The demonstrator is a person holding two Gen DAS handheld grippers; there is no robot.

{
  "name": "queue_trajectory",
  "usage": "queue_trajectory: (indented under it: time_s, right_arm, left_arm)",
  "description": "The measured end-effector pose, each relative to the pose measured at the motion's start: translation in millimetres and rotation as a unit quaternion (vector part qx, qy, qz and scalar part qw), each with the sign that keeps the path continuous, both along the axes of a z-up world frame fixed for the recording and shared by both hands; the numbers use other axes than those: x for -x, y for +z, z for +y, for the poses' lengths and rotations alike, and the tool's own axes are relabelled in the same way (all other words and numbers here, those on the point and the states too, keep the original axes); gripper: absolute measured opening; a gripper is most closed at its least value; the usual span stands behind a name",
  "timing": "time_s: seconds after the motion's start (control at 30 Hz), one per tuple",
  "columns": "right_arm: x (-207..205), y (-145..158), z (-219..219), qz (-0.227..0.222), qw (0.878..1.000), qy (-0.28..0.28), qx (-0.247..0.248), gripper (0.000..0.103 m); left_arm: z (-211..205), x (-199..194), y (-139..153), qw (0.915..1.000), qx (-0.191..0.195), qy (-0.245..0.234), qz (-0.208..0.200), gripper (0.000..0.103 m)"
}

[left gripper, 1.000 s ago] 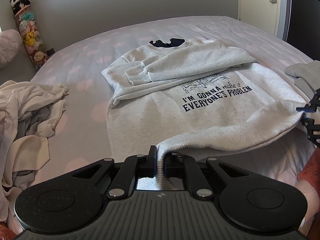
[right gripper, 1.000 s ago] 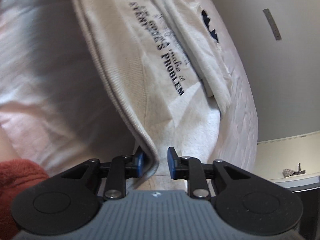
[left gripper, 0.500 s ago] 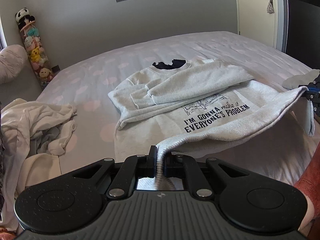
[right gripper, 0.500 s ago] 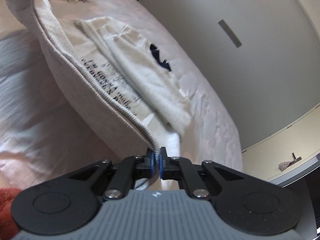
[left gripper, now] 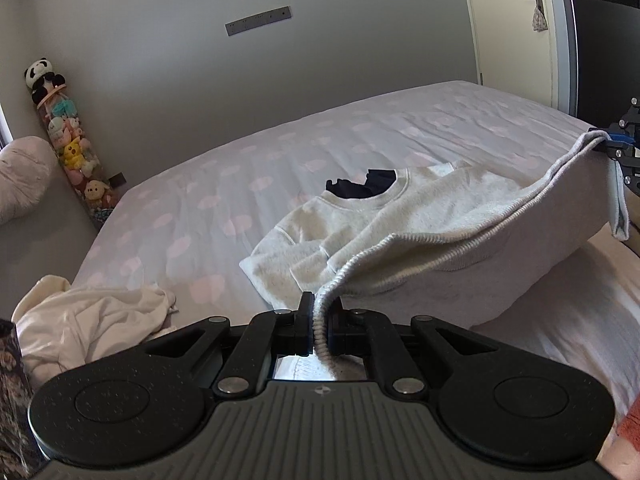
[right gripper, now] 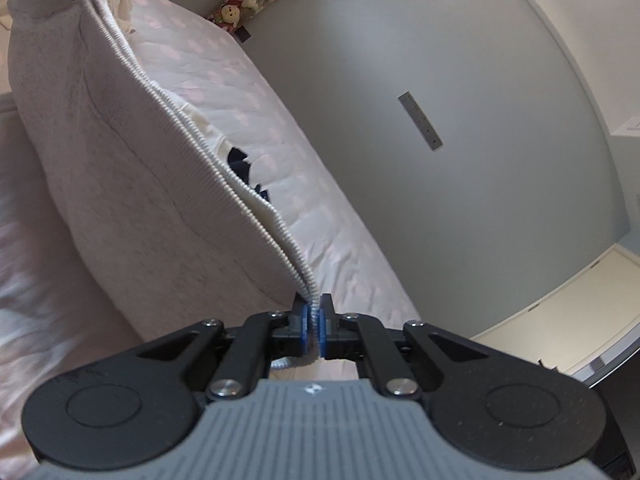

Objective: Fold clothes
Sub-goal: 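Lift the hem with both grippers and fold it up toward the collar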

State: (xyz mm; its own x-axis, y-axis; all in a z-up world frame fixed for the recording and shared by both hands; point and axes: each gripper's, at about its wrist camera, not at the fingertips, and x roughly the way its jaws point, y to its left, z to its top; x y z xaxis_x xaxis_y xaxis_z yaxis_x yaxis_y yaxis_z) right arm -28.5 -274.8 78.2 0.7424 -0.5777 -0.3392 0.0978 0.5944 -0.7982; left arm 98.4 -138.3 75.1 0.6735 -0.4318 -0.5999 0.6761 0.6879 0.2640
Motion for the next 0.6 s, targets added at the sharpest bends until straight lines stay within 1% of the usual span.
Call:
queue_trajectory:
  time_s: [0.07, 0.2, 0.33, 0.47, 0.6]
  right_arm:
    - [-15, 7, -8, -0.004, 1.000, 0.007, 0.015, 0.006]
    - [-54, 19, -29, -0.009, 0.999, 0.017, 0.028, 0.006]
    - [-100, 25, -54, -0.013, 0.999, 0.022, 0.037, 0.006]
    - [-152, 25, -79, -0.011, 0.999, 0.024, 0.043, 0.006]
    - [-211, 10, -109, 0.006, 0.999, 0.020, 0.041, 0.006]
  left_arm:
    - [-10, -14, 6, 0.9999, -0.010, -0.001, -0.010, 0.004]
    - [-35, -49, 13, 0.9988, -0.038, -0.004, -0.031, 0.004]
    - [-61, -92, 13, 0.9978, -0.056, -0.002, -0.035, 0.004]
    - [-85, -147, 3, 0.9972, -0.069, 0.007, -0.029, 0.004]
    - [-114, -199, -19, 0.9961, -0.084, 0.009, -0.023, 0.004]
